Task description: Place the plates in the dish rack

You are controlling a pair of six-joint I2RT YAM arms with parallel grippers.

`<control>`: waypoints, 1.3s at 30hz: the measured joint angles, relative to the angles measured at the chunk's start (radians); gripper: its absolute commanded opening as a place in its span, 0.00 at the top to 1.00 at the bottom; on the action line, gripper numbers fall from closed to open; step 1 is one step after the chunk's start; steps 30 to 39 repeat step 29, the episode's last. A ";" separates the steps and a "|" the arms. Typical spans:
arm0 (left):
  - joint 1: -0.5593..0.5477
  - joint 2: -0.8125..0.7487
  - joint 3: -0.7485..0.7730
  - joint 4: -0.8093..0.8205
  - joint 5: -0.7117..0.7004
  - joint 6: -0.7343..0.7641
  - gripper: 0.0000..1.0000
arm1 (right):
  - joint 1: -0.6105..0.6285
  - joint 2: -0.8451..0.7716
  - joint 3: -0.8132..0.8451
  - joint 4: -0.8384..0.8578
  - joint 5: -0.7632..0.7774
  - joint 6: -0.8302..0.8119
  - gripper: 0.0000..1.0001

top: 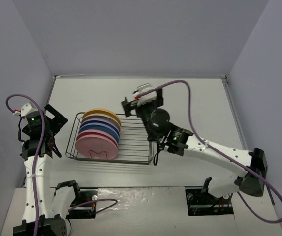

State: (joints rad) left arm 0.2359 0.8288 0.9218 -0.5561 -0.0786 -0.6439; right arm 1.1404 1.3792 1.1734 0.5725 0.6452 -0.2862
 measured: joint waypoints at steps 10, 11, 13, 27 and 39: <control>0.000 0.081 -0.003 0.058 0.037 0.016 0.03 | -0.572 -0.342 -0.345 -0.375 -0.033 0.584 0.00; 0.000 0.087 -0.005 0.064 0.038 0.017 0.03 | -0.610 -0.338 -0.358 -0.403 -0.052 0.618 0.00; 0.000 0.092 -0.018 0.084 0.043 0.021 0.03 | -0.684 -0.325 -0.386 -0.442 -0.101 0.673 0.00; 0.000 0.094 -0.097 0.145 0.064 0.047 0.03 | -0.786 -0.359 -0.476 -0.524 -0.219 0.843 0.00; 0.000 0.086 -0.112 0.148 0.064 0.049 0.03 | -0.786 -0.385 -0.477 -0.523 -0.201 0.847 0.00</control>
